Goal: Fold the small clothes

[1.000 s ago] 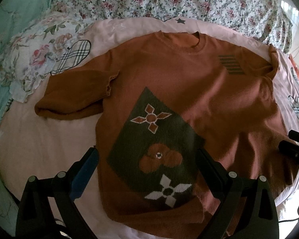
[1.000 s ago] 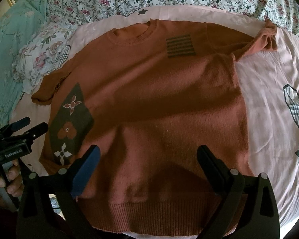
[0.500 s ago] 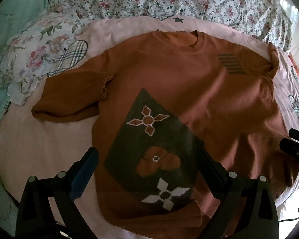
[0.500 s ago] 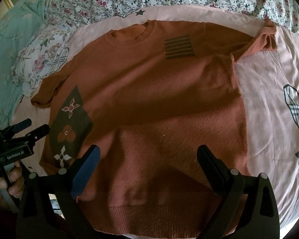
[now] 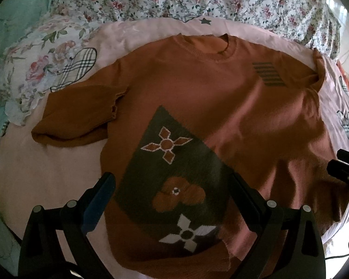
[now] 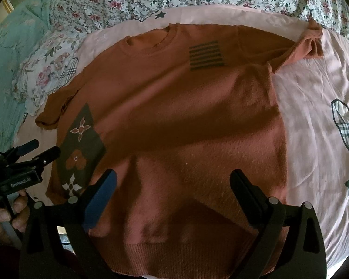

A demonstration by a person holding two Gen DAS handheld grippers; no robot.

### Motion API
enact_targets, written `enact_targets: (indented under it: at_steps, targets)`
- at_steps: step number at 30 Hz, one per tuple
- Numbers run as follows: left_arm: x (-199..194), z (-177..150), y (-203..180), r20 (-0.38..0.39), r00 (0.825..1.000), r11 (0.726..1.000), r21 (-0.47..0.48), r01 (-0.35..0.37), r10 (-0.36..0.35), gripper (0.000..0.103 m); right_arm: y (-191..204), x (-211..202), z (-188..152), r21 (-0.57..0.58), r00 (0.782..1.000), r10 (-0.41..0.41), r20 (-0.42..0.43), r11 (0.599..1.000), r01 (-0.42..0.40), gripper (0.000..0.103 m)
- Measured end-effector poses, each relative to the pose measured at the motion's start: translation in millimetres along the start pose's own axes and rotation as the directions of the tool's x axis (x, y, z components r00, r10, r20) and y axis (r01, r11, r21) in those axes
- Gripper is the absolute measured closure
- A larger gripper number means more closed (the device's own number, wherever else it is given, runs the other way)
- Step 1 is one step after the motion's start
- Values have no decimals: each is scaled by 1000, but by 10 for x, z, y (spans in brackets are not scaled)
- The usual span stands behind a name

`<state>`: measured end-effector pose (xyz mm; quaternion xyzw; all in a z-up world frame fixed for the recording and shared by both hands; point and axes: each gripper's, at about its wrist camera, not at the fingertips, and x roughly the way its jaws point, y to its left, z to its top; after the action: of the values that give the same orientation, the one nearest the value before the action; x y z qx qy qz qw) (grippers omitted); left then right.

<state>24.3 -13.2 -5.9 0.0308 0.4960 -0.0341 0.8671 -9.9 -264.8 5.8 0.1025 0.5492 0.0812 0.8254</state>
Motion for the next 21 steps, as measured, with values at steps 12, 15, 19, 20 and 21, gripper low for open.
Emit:
enact_targets:
  at_steps: [12,15,19,20,21]
  targets:
    - [137,107,-33,-36,999,1000,-18,24,-25,4,-159,-23,140,41,1000,-13,15,999,12,6]
    - [173,154,-37,-30,999,999,-21,26,-27,4,-251,-36,203,60,1000,-21,20,998,20,6]
    - [251,235,-62,-45,999,999,-21,24,-25,4,-425,-62,311,93,999,-34,37,995,30,6]
    - [266,261,-66,-46,999,999,-22,25,-26,4,-484,-66,348,103,998,-41,39,994,37,6]
    - [277,284,-70,-45,999,999,-22,27,-28,4,-556,-70,381,115,998,-47,41,992,42,6]
